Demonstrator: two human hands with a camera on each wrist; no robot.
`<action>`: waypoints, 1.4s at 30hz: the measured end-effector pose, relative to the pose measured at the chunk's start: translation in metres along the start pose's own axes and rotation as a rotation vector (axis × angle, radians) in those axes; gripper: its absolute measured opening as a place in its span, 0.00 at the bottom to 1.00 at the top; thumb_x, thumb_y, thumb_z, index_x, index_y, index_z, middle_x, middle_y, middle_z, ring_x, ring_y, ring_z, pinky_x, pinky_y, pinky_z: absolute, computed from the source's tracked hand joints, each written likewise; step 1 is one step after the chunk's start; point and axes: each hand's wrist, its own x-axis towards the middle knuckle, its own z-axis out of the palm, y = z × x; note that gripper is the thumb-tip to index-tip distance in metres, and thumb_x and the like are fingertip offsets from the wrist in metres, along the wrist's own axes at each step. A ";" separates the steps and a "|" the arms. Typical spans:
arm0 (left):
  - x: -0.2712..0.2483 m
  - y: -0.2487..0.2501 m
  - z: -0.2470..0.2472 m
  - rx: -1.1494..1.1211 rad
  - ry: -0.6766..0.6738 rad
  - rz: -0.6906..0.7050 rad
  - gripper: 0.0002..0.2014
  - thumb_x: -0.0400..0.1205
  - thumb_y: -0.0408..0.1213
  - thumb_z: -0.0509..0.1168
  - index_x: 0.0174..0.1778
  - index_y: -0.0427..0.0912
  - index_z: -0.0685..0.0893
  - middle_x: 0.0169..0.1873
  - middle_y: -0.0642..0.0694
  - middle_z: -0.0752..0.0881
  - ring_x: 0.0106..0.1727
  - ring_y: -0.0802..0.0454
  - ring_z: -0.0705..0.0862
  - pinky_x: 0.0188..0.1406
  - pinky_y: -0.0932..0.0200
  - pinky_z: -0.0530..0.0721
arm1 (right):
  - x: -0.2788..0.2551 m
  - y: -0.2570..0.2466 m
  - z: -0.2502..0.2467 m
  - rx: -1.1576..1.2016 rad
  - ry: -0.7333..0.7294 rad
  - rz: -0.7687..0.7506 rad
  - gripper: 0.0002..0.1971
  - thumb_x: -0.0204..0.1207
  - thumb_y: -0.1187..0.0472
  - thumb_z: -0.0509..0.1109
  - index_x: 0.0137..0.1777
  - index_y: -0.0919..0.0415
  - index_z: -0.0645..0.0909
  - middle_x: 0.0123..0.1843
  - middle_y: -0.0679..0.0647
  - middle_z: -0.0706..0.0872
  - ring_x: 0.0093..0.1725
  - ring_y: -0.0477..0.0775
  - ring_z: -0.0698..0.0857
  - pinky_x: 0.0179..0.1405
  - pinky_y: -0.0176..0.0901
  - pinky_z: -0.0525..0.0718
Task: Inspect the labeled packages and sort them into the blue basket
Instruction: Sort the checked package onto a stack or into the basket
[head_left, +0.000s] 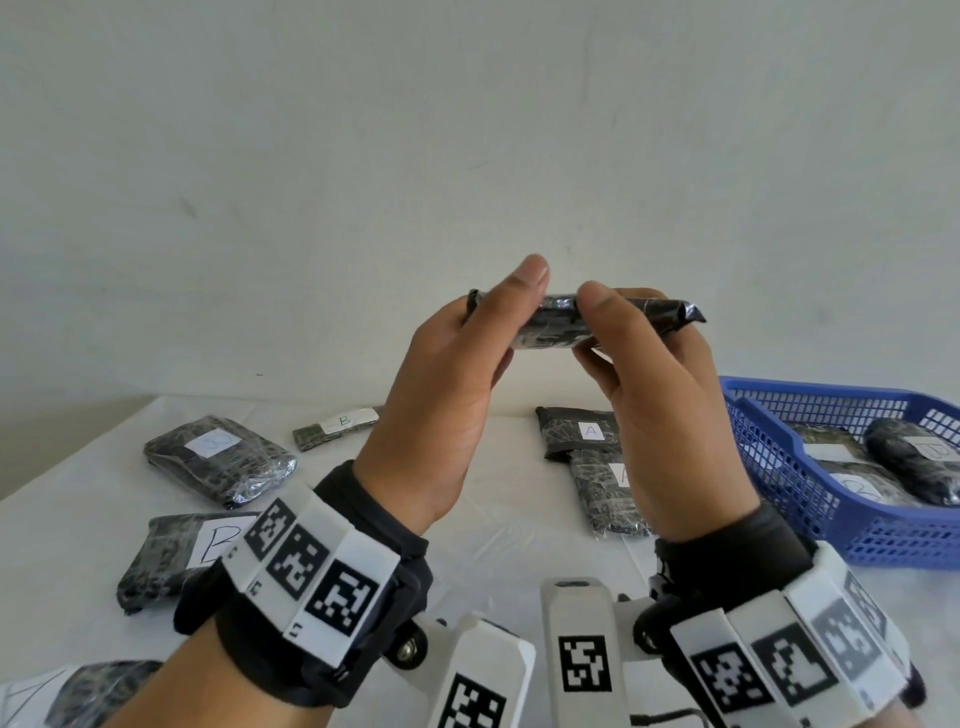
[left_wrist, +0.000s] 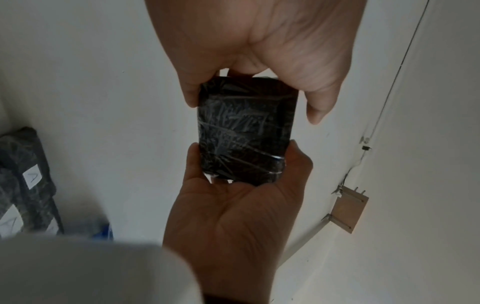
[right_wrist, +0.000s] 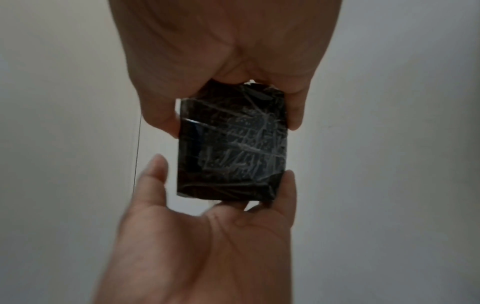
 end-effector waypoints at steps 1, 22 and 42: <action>0.000 0.000 0.000 -0.007 -0.009 -0.017 0.15 0.77 0.62 0.68 0.36 0.58 0.92 0.41 0.53 0.87 0.54 0.53 0.83 0.76 0.38 0.76 | 0.000 -0.001 -0.002 -0.002 -0.008 0.008 0.12 0.67 0.38 0.74 0.39 0.45 0.89 0.44 0.46 0.90 0.51 0.44 0.89 0.72 0.61 0.85; 0.002 0.004 -0.004 0.131 -0.134 -0.284 0.24 0.89 0.61 0.50 0.47 0.61 0.92 0.46 0.68 0.93 0.48 0.78 0.87 0.56 0.68 0.72 | 0.003 -0.006 -0.011 -0.118 -0.024 0.179 0.26 0.85 0.38 0.69 0.54 0.64 0.89 0.53 0.67 0.93 0.57 0.69 0.92 0.68 0.74 0.86; 0.000 -0.004 -0.004 0.156 0.032 -0.135 0.22 0.90 0.53 0.61 0.61 0.33 0.80 0.58 0.27 0.85 0.62 0.33 0.87 0.67 0.29 0.85 | 0.005 0.003 -0.010 -0.085 -0.040 0.138 0.19 0.86 0.51 0.74 0.61 0.70 0.87 0.52 0.64 0.95 0.54 0.62 0.95 0.57 0.66 0.94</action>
